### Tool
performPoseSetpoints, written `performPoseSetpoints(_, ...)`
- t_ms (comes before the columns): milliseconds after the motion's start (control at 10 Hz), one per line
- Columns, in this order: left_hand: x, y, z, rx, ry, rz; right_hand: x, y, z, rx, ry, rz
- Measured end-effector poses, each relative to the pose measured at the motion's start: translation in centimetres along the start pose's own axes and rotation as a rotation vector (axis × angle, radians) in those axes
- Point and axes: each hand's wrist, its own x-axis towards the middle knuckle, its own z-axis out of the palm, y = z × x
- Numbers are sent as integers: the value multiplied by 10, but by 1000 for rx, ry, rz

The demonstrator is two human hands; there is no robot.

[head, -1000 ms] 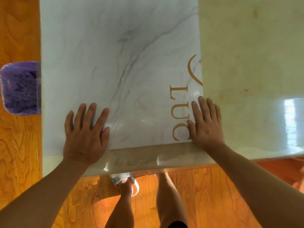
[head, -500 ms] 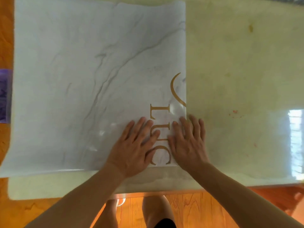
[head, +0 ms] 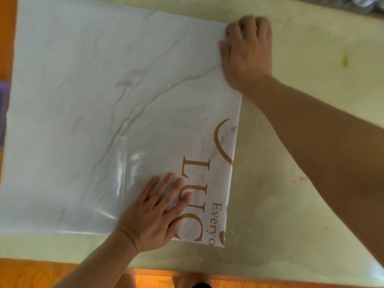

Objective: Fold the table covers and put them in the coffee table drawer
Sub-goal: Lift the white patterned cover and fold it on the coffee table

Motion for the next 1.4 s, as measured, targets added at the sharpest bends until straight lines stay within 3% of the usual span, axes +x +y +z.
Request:
performPoseSetpoints(100, 0, 0, 0, -4, -7, 4, 39, 12, -3, 12, 22, 104)
performPoseSetpoints(300, -1, 1, 1, -23, 20, -10, 53, 22, 12, 113, 75, 100)
performPoseSetpoints(400, 0, 0, 1, -29, 35, -5, 46, 15, 4, 163, 89, 272)
performPoseSetpoints(500, 0, 0, -1, -36, 35, -8, -38, -19, -10, 135, 127, 182)
performPoseSetpoints(600, 0, -1, -3, -33, 24, 5, -198, -59, -38, 296, -5, 239)
performPoseSetpoints(700, 0, -1, -3, -32, 11, 14, -337, -109, -87, 541, -262, 607)
performPoseSetpoints(800, -2, 3, -4, -13, -34, 9, -388, -153, -109, 752, -389, 985)
performPoseSetpoints(900, -4, 12, -15, 131, -72, -20, -379, -163, -109, 966, -402, 1376)
performPoseSetpoints(1000, -19, 46, -38, -33, 61, -210, -373, -163, -117, 1340, -299, 1539)
performPoseSetpoints(1100, -49, 85, -74, -810, -22, -887, -369, -170, -136, 1671, -164, 1597)
performPoseSetpoints(1200, -70, 79, -94, -2032, -28, -1484, -365, -173, -147, 1758, -95, 1640)
performPoseSetpoints(1300, -90, 23, -95, -2400, 588, -1477, -359, -172, -160, 1839, -83, 1694)
performPoseSetpoints(1400, -101, -33, -97, -2276, 918, -1532, -355, -169, -171, 1880, -61, 1706)
